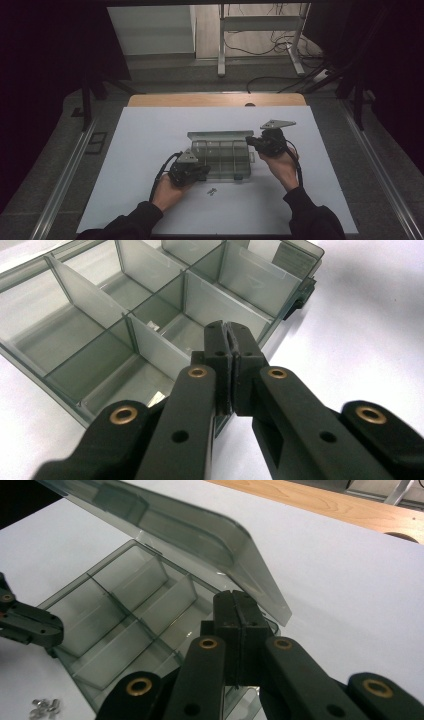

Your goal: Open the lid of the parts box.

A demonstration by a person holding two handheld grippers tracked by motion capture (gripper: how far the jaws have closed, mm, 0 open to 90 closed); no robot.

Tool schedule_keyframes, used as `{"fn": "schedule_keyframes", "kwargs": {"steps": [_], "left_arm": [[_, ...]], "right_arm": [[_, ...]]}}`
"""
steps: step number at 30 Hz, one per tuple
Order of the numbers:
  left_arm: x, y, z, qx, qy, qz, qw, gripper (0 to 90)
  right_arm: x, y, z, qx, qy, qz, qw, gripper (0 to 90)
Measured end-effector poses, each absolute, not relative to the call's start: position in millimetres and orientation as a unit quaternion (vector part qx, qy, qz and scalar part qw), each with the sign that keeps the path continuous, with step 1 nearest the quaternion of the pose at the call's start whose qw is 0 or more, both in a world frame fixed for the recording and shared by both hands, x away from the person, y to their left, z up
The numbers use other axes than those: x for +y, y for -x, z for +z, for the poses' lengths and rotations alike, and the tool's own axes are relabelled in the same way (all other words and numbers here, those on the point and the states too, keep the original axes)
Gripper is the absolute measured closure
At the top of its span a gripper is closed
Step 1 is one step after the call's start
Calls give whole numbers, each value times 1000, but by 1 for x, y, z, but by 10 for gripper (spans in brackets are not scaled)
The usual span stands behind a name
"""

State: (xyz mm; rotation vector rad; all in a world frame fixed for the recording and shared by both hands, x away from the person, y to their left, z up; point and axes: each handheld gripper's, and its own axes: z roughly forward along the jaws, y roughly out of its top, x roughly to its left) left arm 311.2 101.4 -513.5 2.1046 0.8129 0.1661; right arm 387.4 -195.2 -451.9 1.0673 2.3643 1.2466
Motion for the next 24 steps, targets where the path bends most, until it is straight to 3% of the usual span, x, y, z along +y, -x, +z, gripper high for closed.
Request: {"fn": "schedule_keyframes", "kwargs": {"steps": [24], "left_arm": [[101,-312,-513,324,-844,66,422,888]], "right_arm": [[-191,-411,-460,814,-375,421,138,891]]}}
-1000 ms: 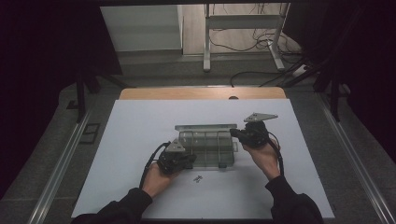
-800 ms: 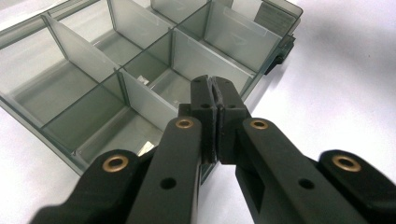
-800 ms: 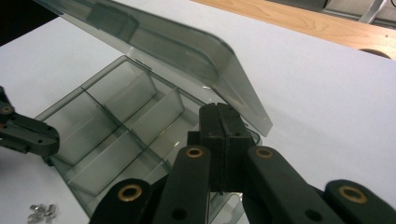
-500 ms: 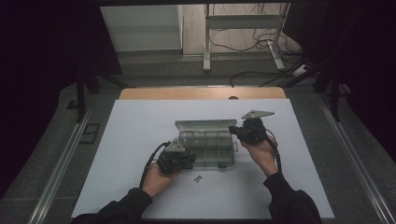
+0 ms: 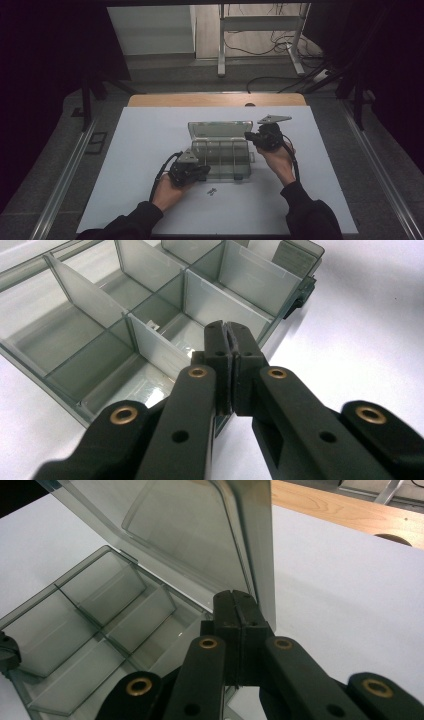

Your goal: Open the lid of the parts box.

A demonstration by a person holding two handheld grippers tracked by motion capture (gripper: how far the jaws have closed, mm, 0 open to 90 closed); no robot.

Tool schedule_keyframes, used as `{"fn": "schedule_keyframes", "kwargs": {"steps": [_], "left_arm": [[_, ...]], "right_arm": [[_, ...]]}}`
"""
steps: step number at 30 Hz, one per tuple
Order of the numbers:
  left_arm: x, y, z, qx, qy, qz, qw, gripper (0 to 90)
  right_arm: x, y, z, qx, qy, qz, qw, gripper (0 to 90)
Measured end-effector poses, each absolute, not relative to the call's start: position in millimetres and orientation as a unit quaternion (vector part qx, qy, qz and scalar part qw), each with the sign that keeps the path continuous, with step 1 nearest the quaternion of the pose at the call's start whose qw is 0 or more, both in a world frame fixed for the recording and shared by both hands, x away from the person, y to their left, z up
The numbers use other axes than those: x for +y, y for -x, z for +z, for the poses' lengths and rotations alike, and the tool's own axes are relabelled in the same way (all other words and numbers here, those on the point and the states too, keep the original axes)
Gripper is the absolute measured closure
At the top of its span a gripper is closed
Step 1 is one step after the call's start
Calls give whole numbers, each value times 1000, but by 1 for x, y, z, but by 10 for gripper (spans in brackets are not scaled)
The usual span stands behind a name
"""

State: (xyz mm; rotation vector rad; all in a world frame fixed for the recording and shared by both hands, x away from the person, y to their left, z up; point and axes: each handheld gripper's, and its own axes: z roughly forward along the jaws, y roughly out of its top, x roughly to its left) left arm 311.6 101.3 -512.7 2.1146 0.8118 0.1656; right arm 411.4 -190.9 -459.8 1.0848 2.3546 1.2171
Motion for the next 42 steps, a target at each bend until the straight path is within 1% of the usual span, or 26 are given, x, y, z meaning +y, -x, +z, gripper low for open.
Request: {"fn": "schedule_keyframes", "kwargs": {"steps": [34,42], "left_arm": [[102,-313,-513,325,-843,60,423,892],[102,-312,-513,324,-844,62,424,888]], "right_arm": [[-188,-437,-476,809,-397,410,141,891],[-190,-439,-480,812,-401,399,142,891]]}}
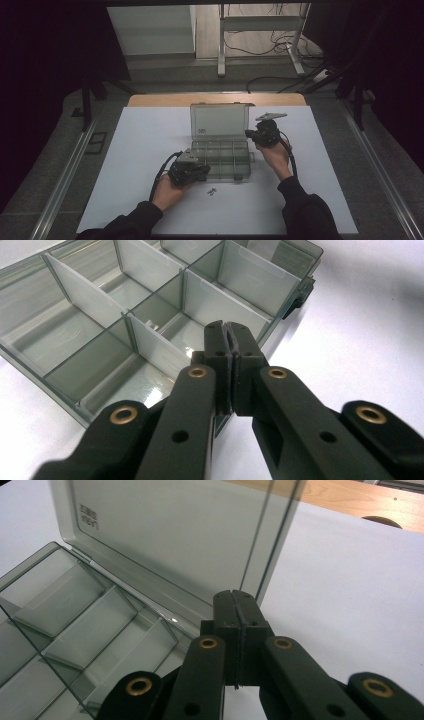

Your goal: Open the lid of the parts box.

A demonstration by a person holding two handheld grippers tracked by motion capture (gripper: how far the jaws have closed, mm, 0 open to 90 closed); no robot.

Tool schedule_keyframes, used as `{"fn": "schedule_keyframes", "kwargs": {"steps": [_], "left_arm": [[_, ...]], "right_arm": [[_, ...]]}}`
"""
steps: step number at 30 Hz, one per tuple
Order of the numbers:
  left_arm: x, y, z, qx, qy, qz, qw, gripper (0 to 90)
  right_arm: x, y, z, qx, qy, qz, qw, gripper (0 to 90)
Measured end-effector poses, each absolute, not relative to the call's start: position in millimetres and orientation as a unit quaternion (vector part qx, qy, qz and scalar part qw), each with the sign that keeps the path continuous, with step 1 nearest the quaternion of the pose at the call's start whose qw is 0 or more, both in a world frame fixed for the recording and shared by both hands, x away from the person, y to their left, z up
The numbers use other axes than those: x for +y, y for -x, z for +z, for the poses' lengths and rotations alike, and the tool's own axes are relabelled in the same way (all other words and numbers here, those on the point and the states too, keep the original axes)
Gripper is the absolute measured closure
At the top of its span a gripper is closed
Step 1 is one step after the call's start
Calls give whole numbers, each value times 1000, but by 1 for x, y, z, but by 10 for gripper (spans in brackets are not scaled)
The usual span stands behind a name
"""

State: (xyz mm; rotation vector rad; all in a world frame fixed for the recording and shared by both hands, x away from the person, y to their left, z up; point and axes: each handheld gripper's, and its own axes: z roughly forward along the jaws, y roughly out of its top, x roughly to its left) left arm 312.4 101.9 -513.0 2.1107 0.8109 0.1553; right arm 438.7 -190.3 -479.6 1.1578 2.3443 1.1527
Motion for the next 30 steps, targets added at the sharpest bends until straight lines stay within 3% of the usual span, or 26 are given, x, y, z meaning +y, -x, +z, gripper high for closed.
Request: {"fn": "schedule_keyframes", "kwargs": {"steps": [30], "left_arm": [[101,-310,-513,326,-839,75,429,855]], "right_arm": [[-191,-419,-469,823,-379,398,144,876]]}}
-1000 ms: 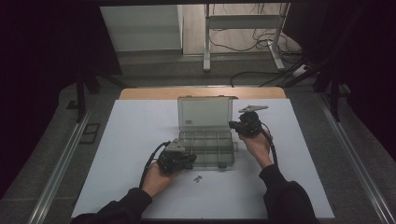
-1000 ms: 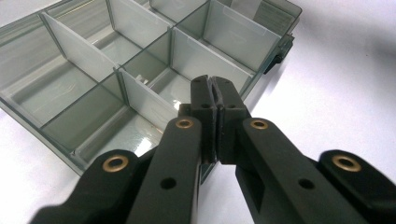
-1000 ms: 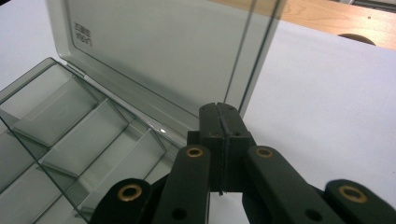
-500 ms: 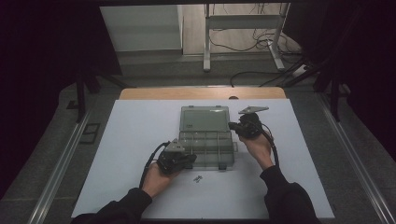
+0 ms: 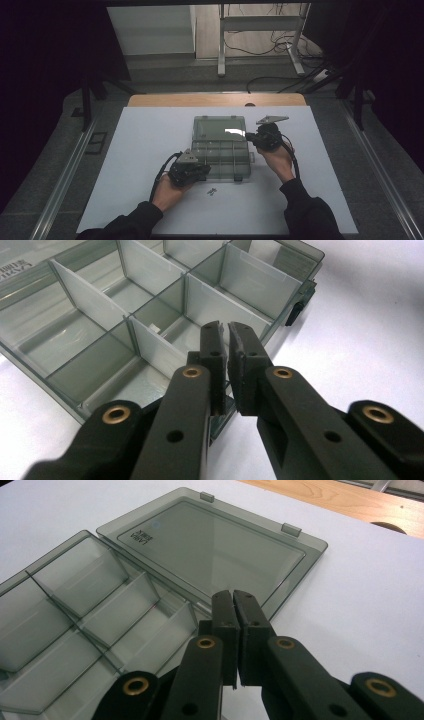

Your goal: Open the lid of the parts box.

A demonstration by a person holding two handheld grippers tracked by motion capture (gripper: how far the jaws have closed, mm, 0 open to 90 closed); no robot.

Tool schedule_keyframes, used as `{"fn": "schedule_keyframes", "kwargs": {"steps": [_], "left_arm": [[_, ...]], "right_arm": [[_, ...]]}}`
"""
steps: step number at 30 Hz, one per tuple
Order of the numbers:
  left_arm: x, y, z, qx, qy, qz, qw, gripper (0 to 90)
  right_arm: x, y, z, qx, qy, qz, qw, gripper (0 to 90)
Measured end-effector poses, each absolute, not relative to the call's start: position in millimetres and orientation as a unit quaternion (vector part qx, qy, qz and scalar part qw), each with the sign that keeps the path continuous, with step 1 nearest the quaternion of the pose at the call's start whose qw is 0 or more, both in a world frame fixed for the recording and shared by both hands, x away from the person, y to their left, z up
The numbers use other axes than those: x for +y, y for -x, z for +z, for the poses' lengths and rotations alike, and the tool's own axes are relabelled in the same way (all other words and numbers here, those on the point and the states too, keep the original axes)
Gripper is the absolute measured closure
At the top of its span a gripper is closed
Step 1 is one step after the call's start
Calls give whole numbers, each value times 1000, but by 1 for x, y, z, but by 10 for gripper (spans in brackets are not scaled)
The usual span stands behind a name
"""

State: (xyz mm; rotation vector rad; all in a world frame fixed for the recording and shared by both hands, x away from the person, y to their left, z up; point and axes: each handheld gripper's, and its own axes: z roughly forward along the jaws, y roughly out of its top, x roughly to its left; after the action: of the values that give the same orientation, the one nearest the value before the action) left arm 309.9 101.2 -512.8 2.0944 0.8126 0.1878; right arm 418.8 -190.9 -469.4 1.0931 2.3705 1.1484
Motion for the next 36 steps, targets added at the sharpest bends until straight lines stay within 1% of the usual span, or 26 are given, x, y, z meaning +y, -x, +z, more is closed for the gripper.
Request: {"fn": "schedule_keyframes", "kwargs": {"steps": [11,18,26,28,32,36], "left_arm": [[103,-308,-509,327,-838,82,430,801],[102,-305,-505,326,-842,90,421,729],[104,-302,-502,327,-841,92,421,671],[104,-302,-501,327,-842,91,419,640],[107,-301,-500,329,-843,93,416,612],[112,-299,-498,331,-843,91,415,561]], "right_arm": [[-190,-412,-468,829,-370,392,149,837],[-189,-404,-465,833,-363,391,147,786],[-190,-396,-465,837,-359,387,144,756],[-190,-393,-464,838,-357,386,146,739],[-190,-390,-463,839,-355,384,149,724],[-191,-386,-464,844,-352,374,152,695]]}}
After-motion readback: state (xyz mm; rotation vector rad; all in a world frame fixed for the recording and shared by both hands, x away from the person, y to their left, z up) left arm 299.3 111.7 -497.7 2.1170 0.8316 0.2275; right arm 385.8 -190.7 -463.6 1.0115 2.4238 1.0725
